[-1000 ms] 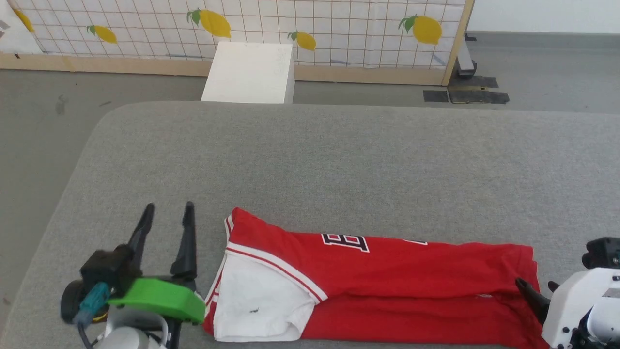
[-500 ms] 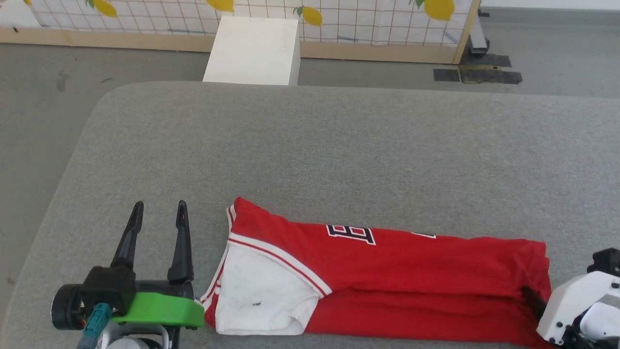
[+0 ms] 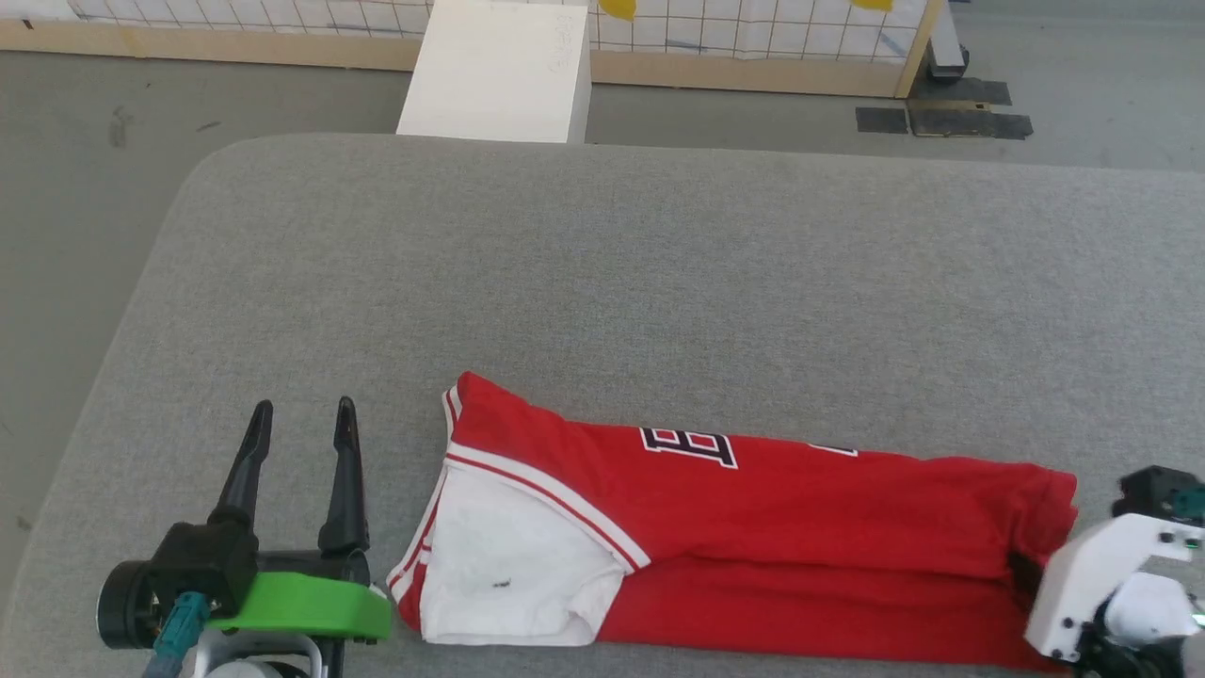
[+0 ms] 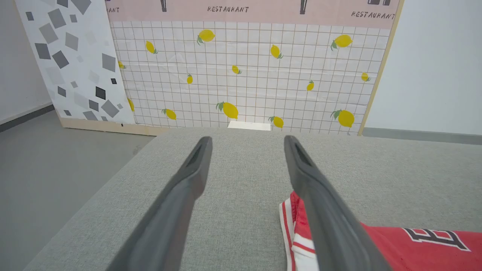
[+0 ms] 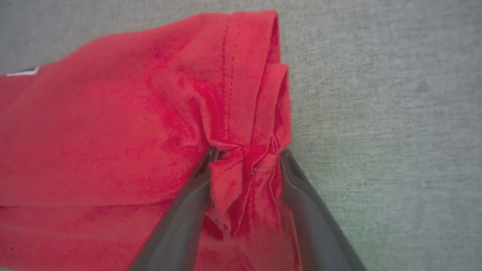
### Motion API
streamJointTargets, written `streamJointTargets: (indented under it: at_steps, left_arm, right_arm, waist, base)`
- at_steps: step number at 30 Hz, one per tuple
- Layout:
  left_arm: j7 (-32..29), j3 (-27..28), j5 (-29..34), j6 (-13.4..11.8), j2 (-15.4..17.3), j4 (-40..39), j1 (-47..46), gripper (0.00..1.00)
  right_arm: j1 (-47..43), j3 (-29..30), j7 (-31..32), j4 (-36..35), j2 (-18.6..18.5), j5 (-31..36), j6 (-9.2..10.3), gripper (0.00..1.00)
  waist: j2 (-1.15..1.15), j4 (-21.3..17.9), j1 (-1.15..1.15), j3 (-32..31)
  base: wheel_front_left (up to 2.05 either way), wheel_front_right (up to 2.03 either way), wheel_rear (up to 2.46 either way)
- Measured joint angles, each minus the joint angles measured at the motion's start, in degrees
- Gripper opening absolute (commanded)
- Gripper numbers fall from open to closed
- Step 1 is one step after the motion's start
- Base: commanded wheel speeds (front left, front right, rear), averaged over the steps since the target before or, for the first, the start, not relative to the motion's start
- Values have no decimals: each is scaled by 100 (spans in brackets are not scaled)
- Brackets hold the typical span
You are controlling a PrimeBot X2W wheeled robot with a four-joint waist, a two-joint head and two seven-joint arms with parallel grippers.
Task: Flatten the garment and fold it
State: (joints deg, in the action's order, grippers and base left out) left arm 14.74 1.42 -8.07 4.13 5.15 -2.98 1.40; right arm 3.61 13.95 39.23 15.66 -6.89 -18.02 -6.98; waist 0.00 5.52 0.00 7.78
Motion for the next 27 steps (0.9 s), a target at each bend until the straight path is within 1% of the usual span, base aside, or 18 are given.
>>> streamJointTargets:
  at_steps: [3,7,12,14,20,22,24,27]
  left_arm:
    - [0,45,23,58,-46,57,0,100]
    - [0,103,48,121,-107,102,0,100]
    - [0,156,111,188,-133,87,0,100]
    - [0,187,105,194,-149,25,1,100]
    - [0,226,122,245,-170,27,1,100]
    - [0,227,125,247,-176,58,2,100]
    - [0,230,108,267,-178,132,7,100]
    - [0,208,151,290,-182,221,77,100]
  right_arm:
    - [46,-93,-54,43,107,-13,-5,0]
    - [63,-29,-171,86,109,57,-15,0]
    - [81,299,-314,89,8,196,-64,0]
    - [108,599,-353,107,-82,315,-64,0]
    - [113,1184,-337,193,-716,625,-62,0]
    - [113,1287,-335,238,-797,628,-62,0]
    - [112,1258,-320,250,-848,630,-62,0]
    - [108,1140,-286,182,-790,432,-62,0]
  waist:
    - [0,-16,0,-42]
    - [0,-42,0,-127]
    - [0,-83,0,-218]
    - [0,-99,0,-238]
    - [0,-131,0,-281]
    - [0,-138,0,-304]
    - [0,-144,0,-331]
    - [0,-167,0,-391]
  base:
    - [0,0,0]
    - [0,0,0]
    - [0,0,0]
    - [0,0,0]
    - [0,0,0]
    - [0,0,0]
    - [0,0,0]
    - [0,0,0]
